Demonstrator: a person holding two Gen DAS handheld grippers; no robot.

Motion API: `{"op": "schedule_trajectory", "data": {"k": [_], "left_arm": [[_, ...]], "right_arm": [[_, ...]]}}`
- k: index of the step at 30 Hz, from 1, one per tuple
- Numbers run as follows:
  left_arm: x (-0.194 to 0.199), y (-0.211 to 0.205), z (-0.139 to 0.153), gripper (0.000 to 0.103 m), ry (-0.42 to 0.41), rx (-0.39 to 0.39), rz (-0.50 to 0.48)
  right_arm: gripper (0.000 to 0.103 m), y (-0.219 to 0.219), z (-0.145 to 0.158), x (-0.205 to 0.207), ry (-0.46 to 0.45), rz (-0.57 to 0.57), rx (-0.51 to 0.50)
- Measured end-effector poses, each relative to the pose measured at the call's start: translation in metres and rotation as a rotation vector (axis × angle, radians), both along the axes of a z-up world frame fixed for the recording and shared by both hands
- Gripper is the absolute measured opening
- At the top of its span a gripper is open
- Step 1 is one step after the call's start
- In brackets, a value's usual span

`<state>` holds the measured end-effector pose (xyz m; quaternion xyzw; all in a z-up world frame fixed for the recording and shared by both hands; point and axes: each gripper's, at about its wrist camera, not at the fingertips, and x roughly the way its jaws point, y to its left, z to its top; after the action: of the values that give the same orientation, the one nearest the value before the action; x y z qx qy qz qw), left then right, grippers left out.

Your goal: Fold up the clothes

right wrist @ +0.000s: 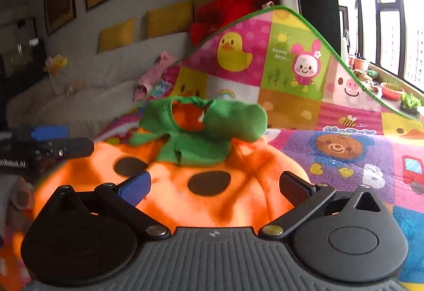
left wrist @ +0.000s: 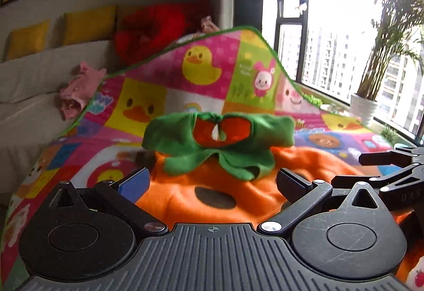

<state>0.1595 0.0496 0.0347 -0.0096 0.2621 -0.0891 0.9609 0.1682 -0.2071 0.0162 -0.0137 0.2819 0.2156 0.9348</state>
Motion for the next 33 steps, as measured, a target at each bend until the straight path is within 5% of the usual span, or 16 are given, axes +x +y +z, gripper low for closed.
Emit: {"op": "schedule_trajectory", "data": {"k": [3, 5, 9, 19, 23, 29, 33], "left_arm": [[0.007, 0.006, -0.036, 0.103, 0.132, -0.021, -0.010], [0.001, 0.011, -0.046, 0.103, 0.150, -0.022, -0.006], [-0.010, 0.017, -0.046, 0.103, 0.184, -0.080, -0.030], [-0.087, 0.009, -0.042, 0.103, 0.289, -0.059, -0.175], [-0.093, 0.010, -0.035, 0.103, 0.310, -0.042, -0.201], [-0.070, 0.026, -0.035, 0.103, 0.337, -0.156, -0.096], [-0.067, 0.028, -0.044, 0.103, 0.324, -0.172, -0.090]], "right_arm": [[0.103, -0.001, -0.031, 0.009, 0.101, 0.005, -0.007], [0.103, -0.007, -0.030, 0.008, 0.107, 0.000, 0.031], [0.103, -0.011, -0.032, -0.006, 0.134, 0.030, 0.030], [0.103, -0.025, -0.022, -0.087, 0.218, 0.180, -0.006], [0.103, -0.039, -0.012, -0.087, 0.226, 0.137, 0.041], [0.103, -0.070, -0.022, -0.057, 0.349, -0.018, 0.285], [0.103, -0.088, -0.026, -0.048, 0.423, -0.007, 0.433]]}}
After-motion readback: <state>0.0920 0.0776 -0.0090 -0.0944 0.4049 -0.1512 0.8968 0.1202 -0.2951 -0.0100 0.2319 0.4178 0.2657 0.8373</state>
